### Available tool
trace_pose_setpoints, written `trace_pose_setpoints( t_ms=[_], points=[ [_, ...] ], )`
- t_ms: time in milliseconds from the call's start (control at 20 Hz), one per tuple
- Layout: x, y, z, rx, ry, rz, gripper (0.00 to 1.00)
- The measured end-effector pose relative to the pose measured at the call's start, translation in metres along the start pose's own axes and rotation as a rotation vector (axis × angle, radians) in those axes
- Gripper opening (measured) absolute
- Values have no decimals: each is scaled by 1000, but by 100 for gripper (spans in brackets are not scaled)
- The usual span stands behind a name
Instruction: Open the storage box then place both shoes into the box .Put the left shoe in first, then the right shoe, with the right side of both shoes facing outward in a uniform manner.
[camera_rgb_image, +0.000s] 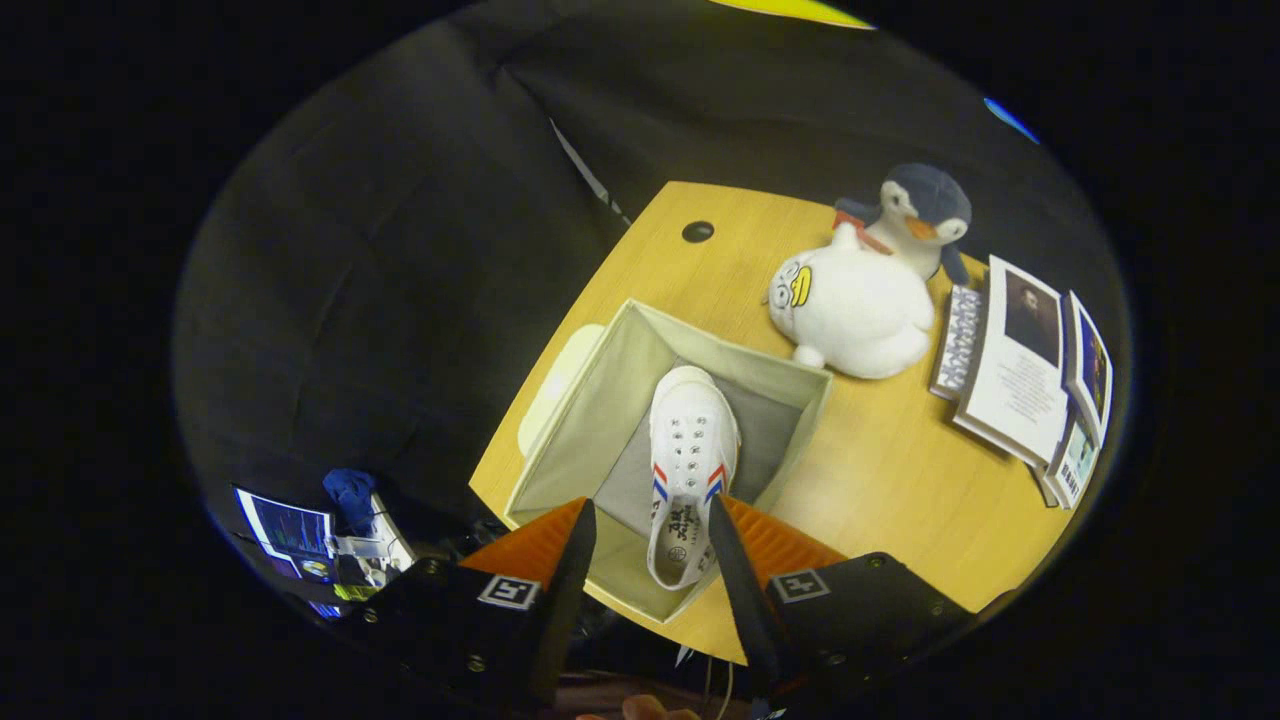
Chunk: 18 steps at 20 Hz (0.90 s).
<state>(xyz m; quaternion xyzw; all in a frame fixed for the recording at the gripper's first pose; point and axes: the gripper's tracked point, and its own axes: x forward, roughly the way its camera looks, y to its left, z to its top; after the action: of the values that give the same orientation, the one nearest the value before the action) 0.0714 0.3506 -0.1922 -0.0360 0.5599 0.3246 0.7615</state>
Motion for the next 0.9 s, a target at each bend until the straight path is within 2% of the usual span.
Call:
trace_pose_setpoints(
  t_ms=[50,200,350,550,700,900],
  points=[
    [-15,-7,3,4,-44,-6,72],
    [-60,-38,1,50,-178,-31,94],
    [-108,-81,-5,109,-349,-97,94],
    [-193,-144,-17,149,-617,-274,94],
    [-263,-167,-25,93,-857,-428,94],
    [-336,-167,-43,26,-1111,-561,95]
  ],
)
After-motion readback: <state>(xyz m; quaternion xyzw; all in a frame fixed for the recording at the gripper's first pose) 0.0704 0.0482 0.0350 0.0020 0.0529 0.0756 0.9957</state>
